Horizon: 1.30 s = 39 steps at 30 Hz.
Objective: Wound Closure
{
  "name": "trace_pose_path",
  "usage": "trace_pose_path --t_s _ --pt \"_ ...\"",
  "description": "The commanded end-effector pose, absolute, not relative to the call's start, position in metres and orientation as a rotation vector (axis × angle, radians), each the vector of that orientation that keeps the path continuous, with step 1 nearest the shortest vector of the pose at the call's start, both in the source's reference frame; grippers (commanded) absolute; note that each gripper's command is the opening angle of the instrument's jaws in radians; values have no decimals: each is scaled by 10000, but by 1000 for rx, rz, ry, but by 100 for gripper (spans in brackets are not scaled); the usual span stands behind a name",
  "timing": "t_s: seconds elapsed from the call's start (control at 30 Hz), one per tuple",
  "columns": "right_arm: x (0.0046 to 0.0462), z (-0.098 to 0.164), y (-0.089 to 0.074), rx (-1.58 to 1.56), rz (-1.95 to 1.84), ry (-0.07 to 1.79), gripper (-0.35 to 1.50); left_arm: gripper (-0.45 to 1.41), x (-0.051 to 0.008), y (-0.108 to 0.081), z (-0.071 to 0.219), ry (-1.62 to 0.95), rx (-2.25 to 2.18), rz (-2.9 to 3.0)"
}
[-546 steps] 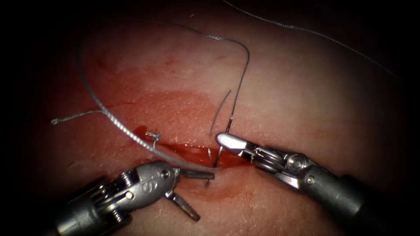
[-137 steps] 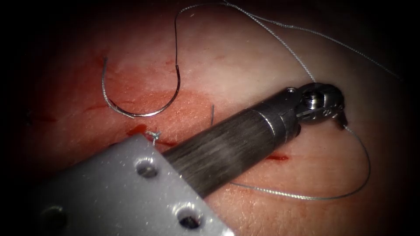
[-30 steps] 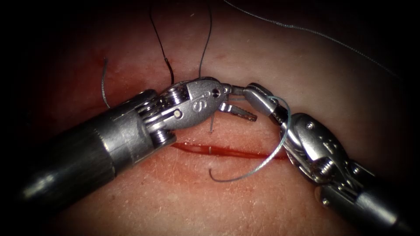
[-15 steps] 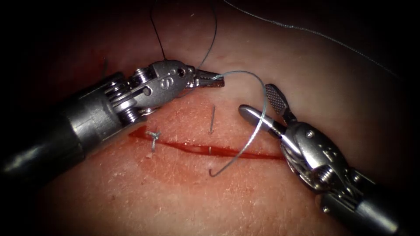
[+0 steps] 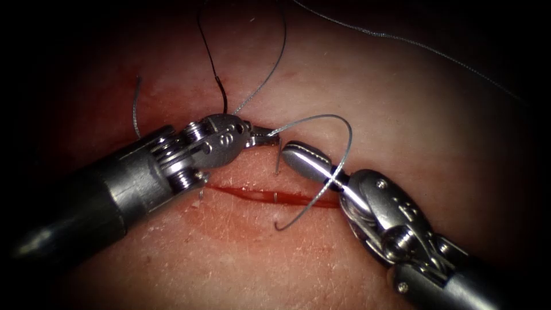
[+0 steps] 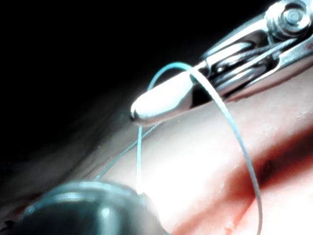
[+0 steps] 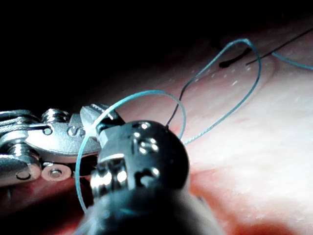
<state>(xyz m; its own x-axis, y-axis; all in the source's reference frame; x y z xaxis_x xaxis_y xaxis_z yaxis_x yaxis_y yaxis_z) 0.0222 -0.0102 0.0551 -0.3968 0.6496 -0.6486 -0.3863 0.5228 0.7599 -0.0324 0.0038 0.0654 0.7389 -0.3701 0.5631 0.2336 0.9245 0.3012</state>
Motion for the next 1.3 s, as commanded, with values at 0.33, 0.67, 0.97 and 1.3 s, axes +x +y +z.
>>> trace_pose_path --t_s 0.33,0.67,0.97,1.3 --pt "226 561 -77 -408 796 1319 -35 -45 -314 24 637 -602 437 -198" --pt "243 596 -73 -292 401 1167 -35 -45 -347 10 574 -714 611 -35" --pt "220 611 -73 -188 196 1055 -35 -45 -335 25 543 -767 576 -57" --pt "254 624 -93 150 -136 1177 -35 -45 -331 60 538 -821 453 -119"
